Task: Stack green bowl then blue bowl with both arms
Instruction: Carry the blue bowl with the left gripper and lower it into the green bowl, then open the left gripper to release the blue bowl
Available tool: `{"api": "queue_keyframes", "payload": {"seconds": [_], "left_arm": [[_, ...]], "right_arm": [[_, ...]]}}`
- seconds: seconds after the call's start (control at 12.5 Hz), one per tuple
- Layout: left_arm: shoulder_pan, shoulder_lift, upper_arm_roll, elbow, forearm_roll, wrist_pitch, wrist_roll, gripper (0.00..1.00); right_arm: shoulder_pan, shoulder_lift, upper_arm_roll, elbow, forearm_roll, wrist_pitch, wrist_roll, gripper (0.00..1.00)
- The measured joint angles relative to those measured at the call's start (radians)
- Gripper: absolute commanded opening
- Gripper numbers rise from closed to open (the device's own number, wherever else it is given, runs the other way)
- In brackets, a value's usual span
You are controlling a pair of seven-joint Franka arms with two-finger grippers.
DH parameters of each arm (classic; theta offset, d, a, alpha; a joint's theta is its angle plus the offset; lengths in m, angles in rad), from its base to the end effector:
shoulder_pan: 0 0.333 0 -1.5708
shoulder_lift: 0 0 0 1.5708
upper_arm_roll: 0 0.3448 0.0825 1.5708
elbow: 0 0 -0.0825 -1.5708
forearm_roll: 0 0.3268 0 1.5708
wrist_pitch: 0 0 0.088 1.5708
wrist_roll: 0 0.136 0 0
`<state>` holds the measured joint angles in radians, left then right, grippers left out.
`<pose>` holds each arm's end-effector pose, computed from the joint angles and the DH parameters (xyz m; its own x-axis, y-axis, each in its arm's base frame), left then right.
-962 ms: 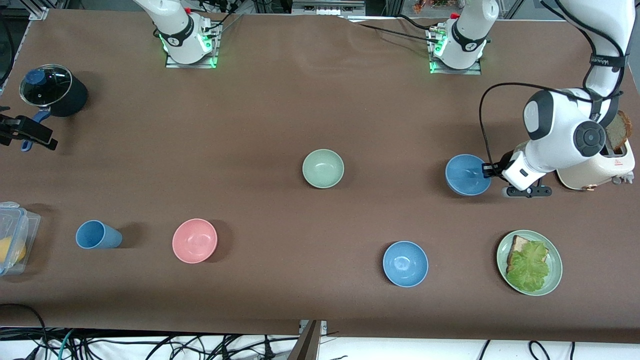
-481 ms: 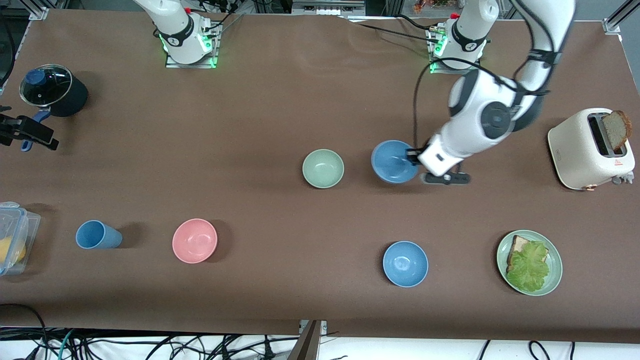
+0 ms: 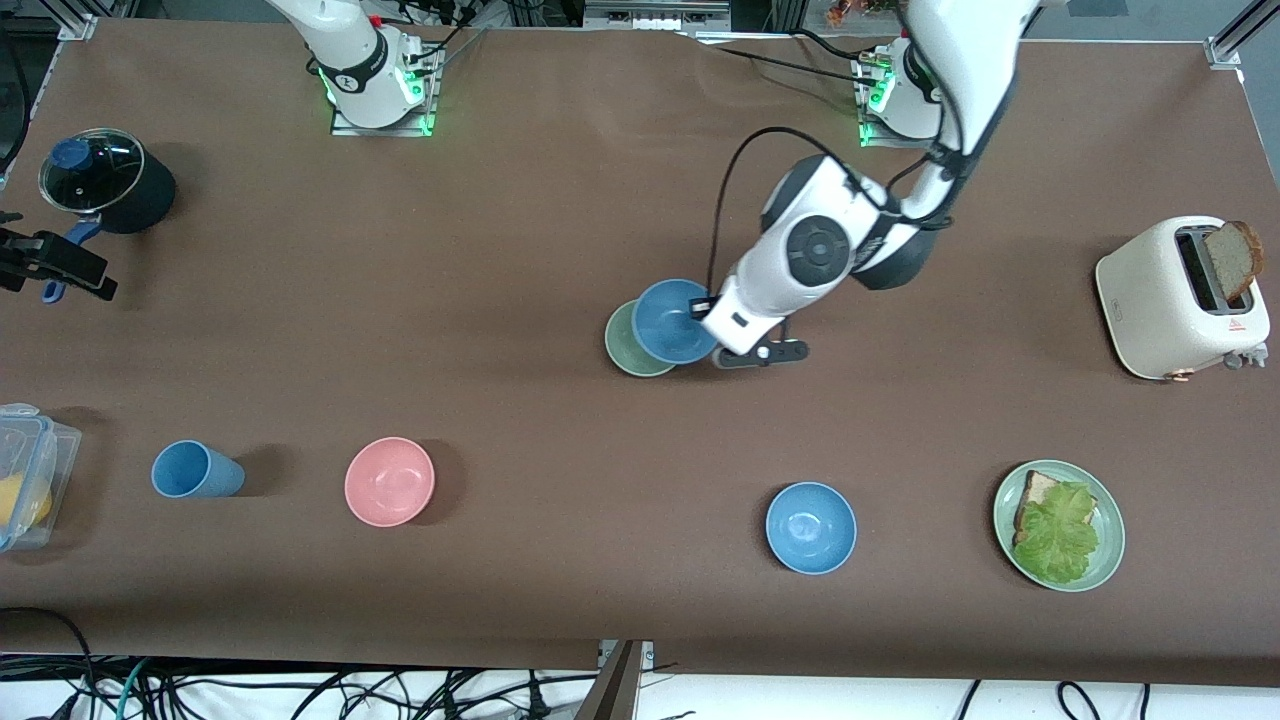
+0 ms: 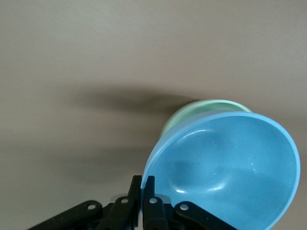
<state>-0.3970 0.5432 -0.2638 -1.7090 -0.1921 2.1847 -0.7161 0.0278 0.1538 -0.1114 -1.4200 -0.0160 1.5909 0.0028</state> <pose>0.5064 -0.3822 0.3145 0.9543 0.1769 -0.2408 0.2194 -0.9619 0.1630 0.5498 -0.0428 0.6087 0.9963 -0.0844 0.0181 -0.0849 -0.9958 0.0330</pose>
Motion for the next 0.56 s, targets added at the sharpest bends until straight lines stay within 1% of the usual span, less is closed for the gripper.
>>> {"api": "queue_keyframes", "payload": {"seconds": [0.16, 0.32, 0.56], "left_arm": [[-0.035, 0.06, 0.002, 0.059, 0.0, 0.0, -0.044, 0.0], [-0.039, 0.089, 0.004, 0.074, 0.0, 0.0, -0.046, 0.0], [-0.039, 0.099, 0.012, 0.077, 0.0, 0.0, -0.046, 0.0]], "right_arm": [[0.0, 0.0, 0.0, 0.0, 0.0, 0.0, 0.0, 1.0], [0.0, 0.0, 0.0, 0.0, 0.0, 0.0, 0.0, 1.0], [0.0, 0.0, 0.0, 0.0, 0.0, 0.0, 0.0, 1.0]]}}
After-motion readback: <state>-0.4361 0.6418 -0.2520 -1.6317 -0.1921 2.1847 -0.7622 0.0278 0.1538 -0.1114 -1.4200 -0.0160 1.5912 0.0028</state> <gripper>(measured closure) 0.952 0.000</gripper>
